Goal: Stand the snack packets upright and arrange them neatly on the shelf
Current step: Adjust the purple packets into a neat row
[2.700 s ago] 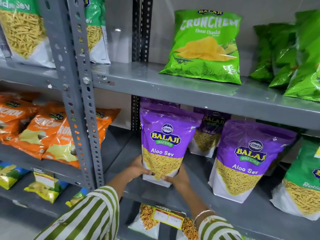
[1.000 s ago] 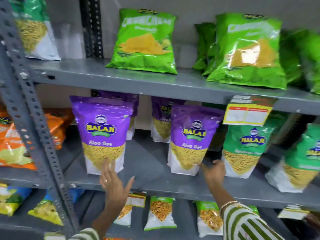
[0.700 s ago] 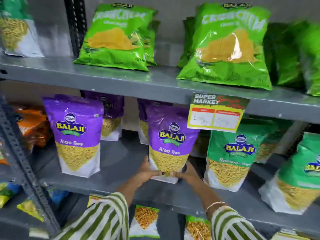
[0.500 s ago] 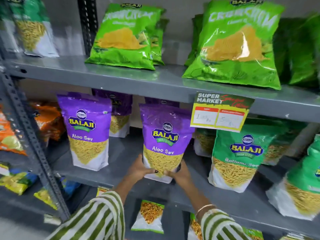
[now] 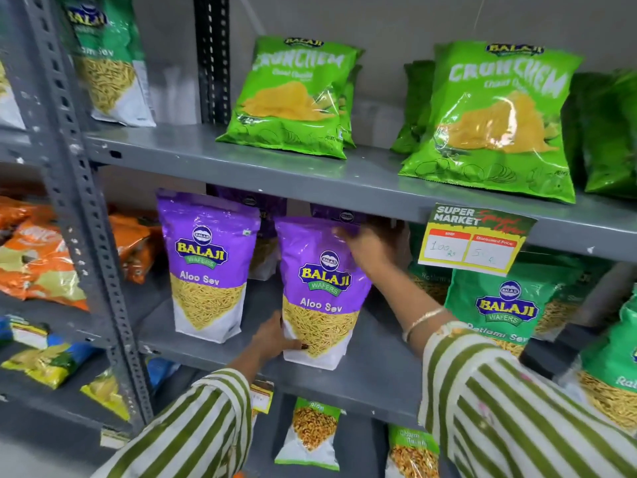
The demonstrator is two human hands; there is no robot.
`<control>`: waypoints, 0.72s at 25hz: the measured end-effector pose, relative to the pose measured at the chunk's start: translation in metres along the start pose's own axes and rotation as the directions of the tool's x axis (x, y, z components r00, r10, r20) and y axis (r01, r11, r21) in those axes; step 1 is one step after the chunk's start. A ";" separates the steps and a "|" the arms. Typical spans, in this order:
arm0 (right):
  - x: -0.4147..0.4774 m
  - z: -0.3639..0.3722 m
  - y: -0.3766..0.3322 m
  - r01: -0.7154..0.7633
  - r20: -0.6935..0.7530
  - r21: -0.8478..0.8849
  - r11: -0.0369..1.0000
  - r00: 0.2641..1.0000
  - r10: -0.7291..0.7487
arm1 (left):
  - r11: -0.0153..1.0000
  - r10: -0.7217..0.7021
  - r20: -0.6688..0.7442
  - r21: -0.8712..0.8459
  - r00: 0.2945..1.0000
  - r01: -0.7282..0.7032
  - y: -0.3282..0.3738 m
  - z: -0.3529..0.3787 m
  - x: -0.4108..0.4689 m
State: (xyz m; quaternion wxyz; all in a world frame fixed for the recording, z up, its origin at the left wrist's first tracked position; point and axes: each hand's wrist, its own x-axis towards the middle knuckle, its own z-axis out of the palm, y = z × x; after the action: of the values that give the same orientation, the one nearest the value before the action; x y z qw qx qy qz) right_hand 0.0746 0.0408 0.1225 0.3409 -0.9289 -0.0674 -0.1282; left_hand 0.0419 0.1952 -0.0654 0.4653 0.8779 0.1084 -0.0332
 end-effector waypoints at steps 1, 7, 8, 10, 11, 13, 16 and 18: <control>0.002 -0.003 -0.011 0.018 0.153 -0.034 0.999 0.988 -0.013 | 1.000 0.014 0.003 -0.002 1.000 -0.014 0.000 0.000 -0.001; 0.002 0.004 -0.023 0.051 0.122 -0.074 0.996 0.992 -0.042 | 1.000 0.018 -0.007 0.003 1.000 -0.018 -0.005 0.000 0.004; -0.002 0.004 -0.022 0.002 0.080 0.015 1.000 0.997 -0.003 | 1.000 0.025 0.001 0.000 1.000 -0.025 -0.005 0.000 0.005; -0.018 0.002 -0.006 -0.107 -0.078 0.150 0.983 0.990 0.120 | 1.000 0.017 0.034 -0.013 0.999 -0.017 -0.004 -0.001 0.006; -0.028 0.008 0.012 -0.132 -0.194 0.198 0.971 0.966 0.171 | 1.000 0.008 0.045 -0.031 0.999 -0.006 -0.004 -0.002 0.006; -0.050 0.029 0.054 -0.105 -0.298 0.336 0.936 0.931 0.211 | 0.998 -0.004 0.057 -0.064 0.998 0.007 -0.008 -0.001 0.007; -0.070 0.083 0.109 -0.326 0.178 0.483 0.813 0.945 0.273 | 0.998 0.018 0.021 -0.064 1.000 -0.017 -0.011 0.001 0.009; -0.077 0.108 0.119 -0.368 0.319 0.430 0.824 0.916 0.242 | 0.999 0.033 0.021 -0.038 0.999 -0.033 -0.010 0.000 0.010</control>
State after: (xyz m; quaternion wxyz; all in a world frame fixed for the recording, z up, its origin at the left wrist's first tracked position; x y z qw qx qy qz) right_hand 0.0468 0.0177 -0.0526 0.5659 -0.8216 0.0110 0.0676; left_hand 0.0496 0.2023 -0.0753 0.4835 0.8701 0.0893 -0.0332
